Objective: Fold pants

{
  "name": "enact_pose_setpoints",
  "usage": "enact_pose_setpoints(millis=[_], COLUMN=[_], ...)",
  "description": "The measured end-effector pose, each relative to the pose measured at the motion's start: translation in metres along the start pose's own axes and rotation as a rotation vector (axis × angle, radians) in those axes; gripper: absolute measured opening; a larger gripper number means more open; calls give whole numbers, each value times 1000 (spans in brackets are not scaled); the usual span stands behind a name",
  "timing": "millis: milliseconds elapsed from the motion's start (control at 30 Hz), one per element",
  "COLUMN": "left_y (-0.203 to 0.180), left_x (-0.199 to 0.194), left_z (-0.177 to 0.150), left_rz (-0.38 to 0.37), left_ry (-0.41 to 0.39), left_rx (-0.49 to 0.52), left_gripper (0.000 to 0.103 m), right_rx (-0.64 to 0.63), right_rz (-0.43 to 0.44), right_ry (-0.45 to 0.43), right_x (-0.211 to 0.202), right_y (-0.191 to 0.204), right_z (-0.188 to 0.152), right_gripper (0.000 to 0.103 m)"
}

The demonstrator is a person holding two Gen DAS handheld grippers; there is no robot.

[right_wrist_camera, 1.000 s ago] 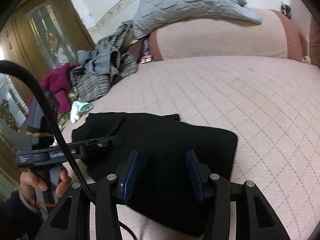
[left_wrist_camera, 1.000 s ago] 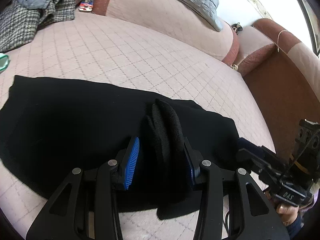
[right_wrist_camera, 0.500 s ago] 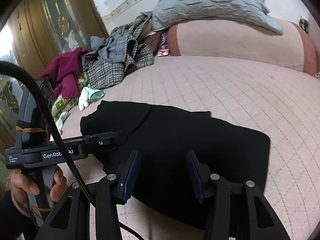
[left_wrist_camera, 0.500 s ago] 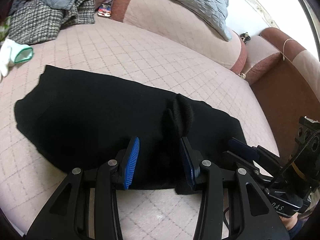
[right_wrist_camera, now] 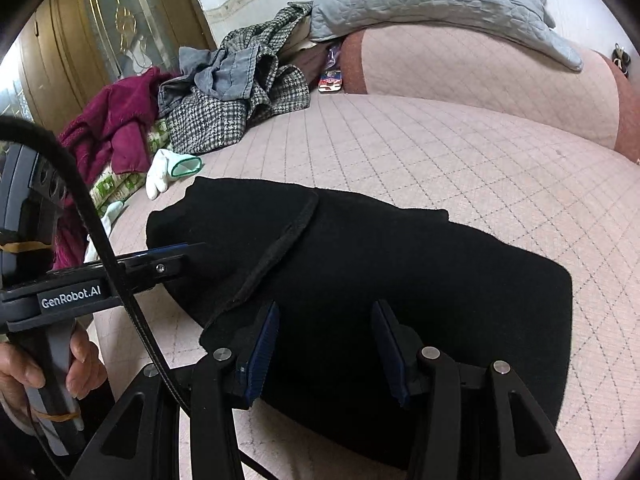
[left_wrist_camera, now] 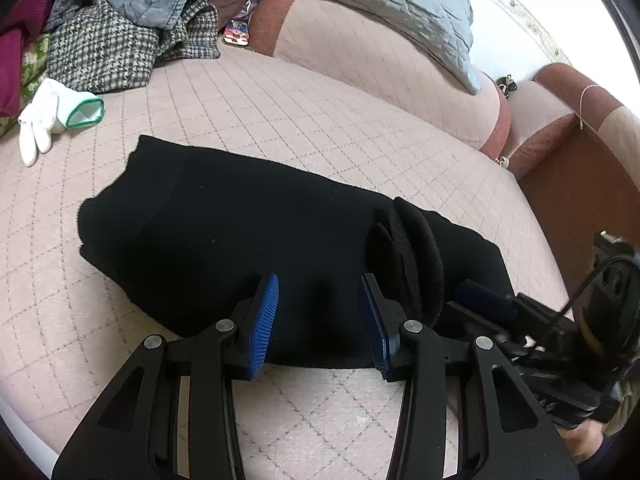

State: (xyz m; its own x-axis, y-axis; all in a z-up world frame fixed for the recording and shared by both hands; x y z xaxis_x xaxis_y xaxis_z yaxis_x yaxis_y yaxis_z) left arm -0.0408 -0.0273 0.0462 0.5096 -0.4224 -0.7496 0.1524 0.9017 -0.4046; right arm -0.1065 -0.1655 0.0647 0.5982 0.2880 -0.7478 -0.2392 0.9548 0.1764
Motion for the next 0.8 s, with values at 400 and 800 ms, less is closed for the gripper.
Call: enact_pose_setpoints(millis=[400,800], left_y=[24,91], left_x=[-13,-41], left_z=[-4,-19], left_rz=[11,10], left_ry=[-18,-65], left_rx=[-75,-397], left_gripper=[43,60], right_rx=[23,-74], right_rz=[18,58], right_ry=[3,-55], right_x=[17,2], right_y=[0,12], right_z=[19,48], right_gripper=[47,51])
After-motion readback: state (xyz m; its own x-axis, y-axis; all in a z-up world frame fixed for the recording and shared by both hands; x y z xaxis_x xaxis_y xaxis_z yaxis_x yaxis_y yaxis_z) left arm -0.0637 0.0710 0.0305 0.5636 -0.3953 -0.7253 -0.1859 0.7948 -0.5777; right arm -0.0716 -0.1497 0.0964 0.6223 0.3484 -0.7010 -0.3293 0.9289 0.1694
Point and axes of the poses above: each gripper's, at about its wrist camera, not at the fingertips, and x roughly the way its jaws point, y to its left, z to its top, the point moved 1 cm from there along x, roughly the way its jaws point, and after that the axes turned 9 degrees about -x, right-handed, at the moved point
